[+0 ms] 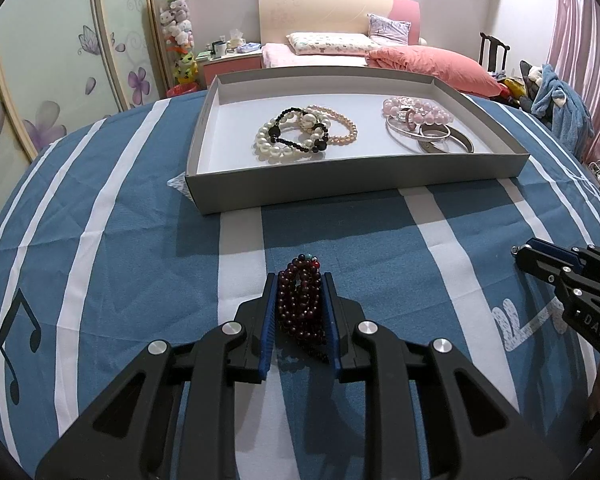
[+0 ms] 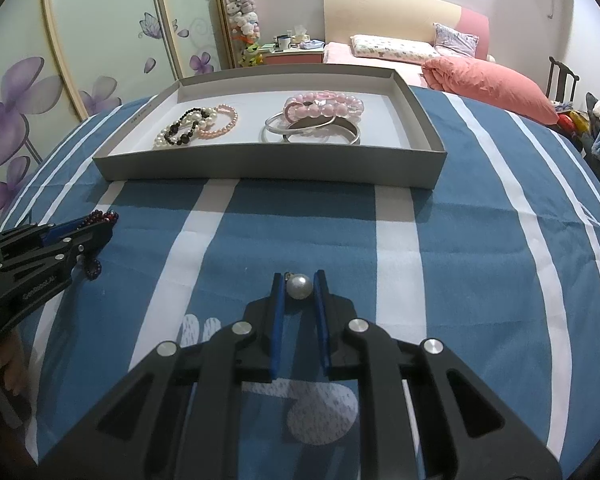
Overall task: Organize jewelry
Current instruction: 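Carry the pearl and dark red bracelet into the grey tray and release both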
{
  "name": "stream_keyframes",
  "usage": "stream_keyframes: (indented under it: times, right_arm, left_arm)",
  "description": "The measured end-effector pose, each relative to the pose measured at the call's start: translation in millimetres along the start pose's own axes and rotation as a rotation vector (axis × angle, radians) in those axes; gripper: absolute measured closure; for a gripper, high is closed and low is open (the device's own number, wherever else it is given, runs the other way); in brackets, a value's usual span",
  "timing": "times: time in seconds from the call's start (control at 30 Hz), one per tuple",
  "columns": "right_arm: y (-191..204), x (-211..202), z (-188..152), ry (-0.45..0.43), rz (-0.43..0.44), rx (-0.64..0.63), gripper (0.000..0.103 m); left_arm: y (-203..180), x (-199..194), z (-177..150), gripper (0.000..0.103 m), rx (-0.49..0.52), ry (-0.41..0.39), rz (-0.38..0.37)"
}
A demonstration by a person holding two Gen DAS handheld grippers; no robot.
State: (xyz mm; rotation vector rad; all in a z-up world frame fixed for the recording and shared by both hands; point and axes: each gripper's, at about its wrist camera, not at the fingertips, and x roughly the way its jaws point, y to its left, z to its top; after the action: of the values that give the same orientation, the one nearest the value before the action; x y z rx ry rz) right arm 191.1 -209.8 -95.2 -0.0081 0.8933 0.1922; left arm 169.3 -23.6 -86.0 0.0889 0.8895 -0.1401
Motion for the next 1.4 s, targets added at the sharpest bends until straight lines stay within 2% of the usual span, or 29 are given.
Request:
stream_keyframes:
  times: [0.27, 0.33, 0.67, 0.9, 1.03, 1.4]
  right_arm:
    - [-1.3, -0.3, -0.4, 0.000, -0.002, 0.003, 0.088]
    - [-0.5, -0.3, -0.4, 0.000, -0.003, 0.001, 0.088]
    - [-3.4, -2.6, -1.9, -0.008, 0.006, 0.030, 0.089]
    - [-0.7, -18.8, 2.5, -0.075, 0.017, 0.049, 0.089]
    - [4.0, -32.0, 6.7, -0.133, 0.021, 0.046, 0.089]
    - [23.0, -69.4, 16.7, -0.318, 0.025, 0.015, 0.089]
  left_arm:
    - [0.1, 0.0, 0.0, 0.081, 0.002, 0.000, 0.003]
    - [0.2, 0.5, 0.0, 0.084, 0.001, 0.000, 0.012]
    - [9.8, -5.6, -5.6, 0.088, -0.077, 0.003, -0.017]
    - [16.2, -10.8, -10.4, 0.090, -0.130, -0.003, -0.045]
    - [14.8, -20.7, -10.4, 0.091, -0.132, -0.053, -0.046]
    - [-1.0, -62.0, -0.4, 0.094, -0.074, -0.263, -0.036]
